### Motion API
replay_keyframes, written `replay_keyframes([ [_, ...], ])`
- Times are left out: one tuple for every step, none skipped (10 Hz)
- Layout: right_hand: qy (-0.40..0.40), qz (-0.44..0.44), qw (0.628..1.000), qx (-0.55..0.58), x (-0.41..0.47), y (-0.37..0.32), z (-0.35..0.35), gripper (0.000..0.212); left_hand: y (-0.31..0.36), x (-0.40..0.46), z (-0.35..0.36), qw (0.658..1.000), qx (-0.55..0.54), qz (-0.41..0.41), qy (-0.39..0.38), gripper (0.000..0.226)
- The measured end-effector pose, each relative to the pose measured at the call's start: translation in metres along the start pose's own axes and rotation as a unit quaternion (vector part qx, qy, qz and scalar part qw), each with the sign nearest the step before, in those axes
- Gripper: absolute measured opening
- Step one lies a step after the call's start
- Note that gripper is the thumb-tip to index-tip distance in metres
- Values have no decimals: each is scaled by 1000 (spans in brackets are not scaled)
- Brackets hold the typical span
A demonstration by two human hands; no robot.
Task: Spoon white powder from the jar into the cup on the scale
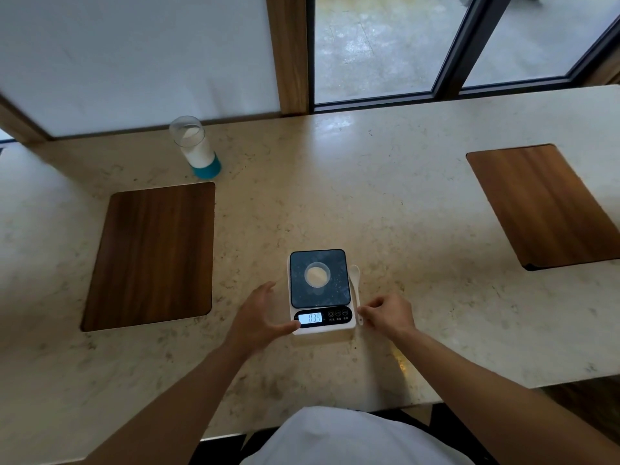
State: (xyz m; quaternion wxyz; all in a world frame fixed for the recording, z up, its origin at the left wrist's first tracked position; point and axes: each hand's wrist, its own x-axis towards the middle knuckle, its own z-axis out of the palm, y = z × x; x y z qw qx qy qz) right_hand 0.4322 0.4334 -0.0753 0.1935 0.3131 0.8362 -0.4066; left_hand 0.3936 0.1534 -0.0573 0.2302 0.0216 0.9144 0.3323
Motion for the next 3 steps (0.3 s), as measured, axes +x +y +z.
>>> replay_keyframes([
  [3,-4,1000,9,0,-4,-3,25,0,0,-2,1000,-4,0,6,109],
  [7,-23,1000,18,1,-13,-8,24,-1,2,-5,1000,-11,6,11,110],
  [-10,-36,998,55,2,-24,-12,19,2,6,-8,1000,-16,2,18,112],
])
